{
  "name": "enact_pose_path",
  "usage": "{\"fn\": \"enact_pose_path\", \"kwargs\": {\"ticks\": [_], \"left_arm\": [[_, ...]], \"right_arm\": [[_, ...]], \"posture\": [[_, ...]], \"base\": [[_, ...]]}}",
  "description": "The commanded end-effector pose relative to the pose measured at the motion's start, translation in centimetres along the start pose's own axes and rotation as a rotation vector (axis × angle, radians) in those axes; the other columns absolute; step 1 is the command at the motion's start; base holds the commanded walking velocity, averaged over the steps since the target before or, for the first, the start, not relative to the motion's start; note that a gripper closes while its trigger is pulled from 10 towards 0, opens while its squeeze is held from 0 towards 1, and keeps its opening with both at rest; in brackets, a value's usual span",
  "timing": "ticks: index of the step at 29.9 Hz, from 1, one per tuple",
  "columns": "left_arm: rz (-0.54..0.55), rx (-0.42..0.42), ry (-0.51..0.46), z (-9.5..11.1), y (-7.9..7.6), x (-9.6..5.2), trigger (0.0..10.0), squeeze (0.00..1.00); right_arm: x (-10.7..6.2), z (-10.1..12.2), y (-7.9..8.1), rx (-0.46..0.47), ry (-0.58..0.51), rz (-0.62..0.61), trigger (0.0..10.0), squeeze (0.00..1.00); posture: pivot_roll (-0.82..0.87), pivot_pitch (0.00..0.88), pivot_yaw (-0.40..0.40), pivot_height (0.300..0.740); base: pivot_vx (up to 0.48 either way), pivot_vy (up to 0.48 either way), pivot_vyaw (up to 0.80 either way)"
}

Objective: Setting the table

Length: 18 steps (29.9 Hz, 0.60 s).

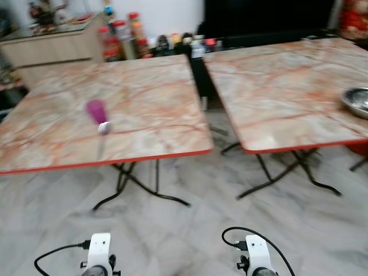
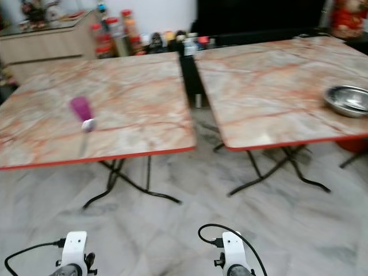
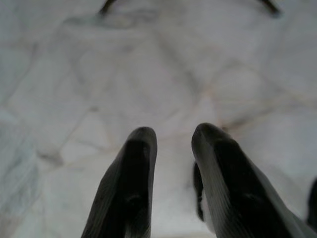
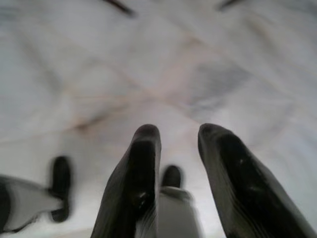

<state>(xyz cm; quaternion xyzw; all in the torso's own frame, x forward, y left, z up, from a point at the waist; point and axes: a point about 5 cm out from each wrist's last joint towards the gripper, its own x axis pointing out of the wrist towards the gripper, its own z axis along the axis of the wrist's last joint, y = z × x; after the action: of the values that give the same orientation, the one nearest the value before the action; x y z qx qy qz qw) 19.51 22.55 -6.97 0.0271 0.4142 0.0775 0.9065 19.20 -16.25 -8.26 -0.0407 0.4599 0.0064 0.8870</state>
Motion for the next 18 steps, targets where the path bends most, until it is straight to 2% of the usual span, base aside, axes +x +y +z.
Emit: {"fn": "enact_pose_path", "kwargs": {"ticks": [1, 18], "left_arm": [[0.008, -0.009, 0.013, -0.05, -0.05, 0.03, 10.0, 0.0], [0.007, -0.02, 0.017, -0.26, -0.32, 0.0, 10.0, 0.0]], "right_arm": [[0.05, 0.47, 0.05, 0.007, -0.021, 0.005, 10.0, 0.0], [0.05, 0.79, 0.16, 0.006, -0.048, 0.028, 10.0, 0.0]], "posture": [[0.02, 0.0, 0.06, 0.719], [0.02, 0.0, 0.05, 0.719]], "base": [[0.0, 0.48, 0.0], [0.0, 0.479, 0.0]]}}
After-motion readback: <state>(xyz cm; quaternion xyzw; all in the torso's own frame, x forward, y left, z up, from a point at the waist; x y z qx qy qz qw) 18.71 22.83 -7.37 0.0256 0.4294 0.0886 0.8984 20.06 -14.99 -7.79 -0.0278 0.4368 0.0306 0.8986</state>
